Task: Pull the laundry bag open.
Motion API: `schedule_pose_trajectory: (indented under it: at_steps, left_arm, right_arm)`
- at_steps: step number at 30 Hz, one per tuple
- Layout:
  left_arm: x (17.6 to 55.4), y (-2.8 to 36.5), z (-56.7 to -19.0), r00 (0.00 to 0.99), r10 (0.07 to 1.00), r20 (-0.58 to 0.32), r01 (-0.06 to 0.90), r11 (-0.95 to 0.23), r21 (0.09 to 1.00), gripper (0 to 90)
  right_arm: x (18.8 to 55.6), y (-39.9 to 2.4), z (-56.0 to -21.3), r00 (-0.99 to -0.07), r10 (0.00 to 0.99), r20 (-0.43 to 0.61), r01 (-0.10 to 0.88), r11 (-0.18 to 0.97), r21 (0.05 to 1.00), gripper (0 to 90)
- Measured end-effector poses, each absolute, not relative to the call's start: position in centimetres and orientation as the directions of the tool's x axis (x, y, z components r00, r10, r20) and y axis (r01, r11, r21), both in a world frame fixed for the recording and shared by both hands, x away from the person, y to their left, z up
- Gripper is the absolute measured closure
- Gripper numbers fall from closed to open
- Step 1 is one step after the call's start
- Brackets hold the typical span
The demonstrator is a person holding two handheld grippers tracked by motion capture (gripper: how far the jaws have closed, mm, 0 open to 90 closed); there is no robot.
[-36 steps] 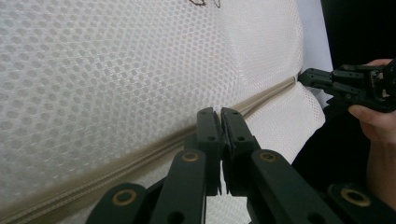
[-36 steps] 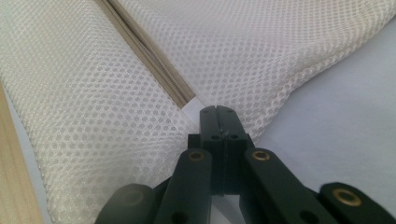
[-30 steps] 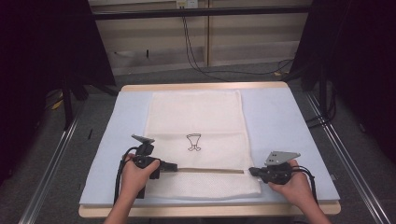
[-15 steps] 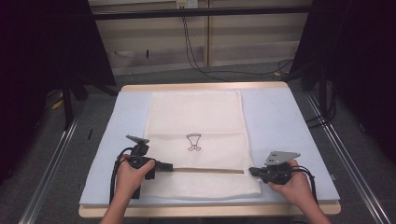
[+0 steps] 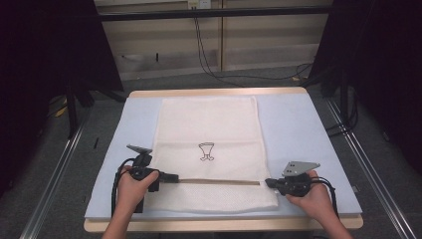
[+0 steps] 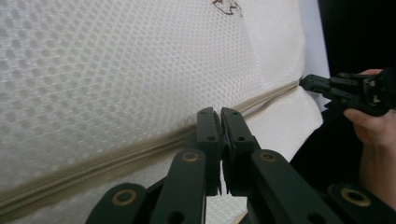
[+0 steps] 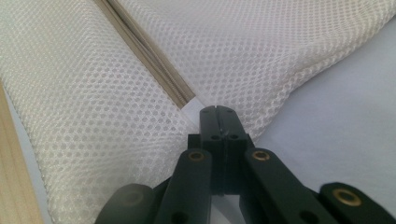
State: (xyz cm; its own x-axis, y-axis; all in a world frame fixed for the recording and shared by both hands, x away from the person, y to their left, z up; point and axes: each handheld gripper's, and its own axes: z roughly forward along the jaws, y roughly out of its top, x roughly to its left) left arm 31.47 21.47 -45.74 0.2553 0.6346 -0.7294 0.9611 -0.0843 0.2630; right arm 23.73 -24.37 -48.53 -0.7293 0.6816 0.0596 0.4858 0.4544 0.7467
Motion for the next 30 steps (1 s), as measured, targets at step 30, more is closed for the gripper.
schedule_pose_trajectory:
  at_steps: [30]
  left_arm:
    - [31.5, 24.0, -45.3, 0.228, 0.639, -0.734, 0.965, -0.051, 0.256, 87.2]
  right_arm:
    - [23.8, -24.4, -48.5, -0.732, 0.679, 0.059, 0.483, 0.457, 0.747, 90.0]
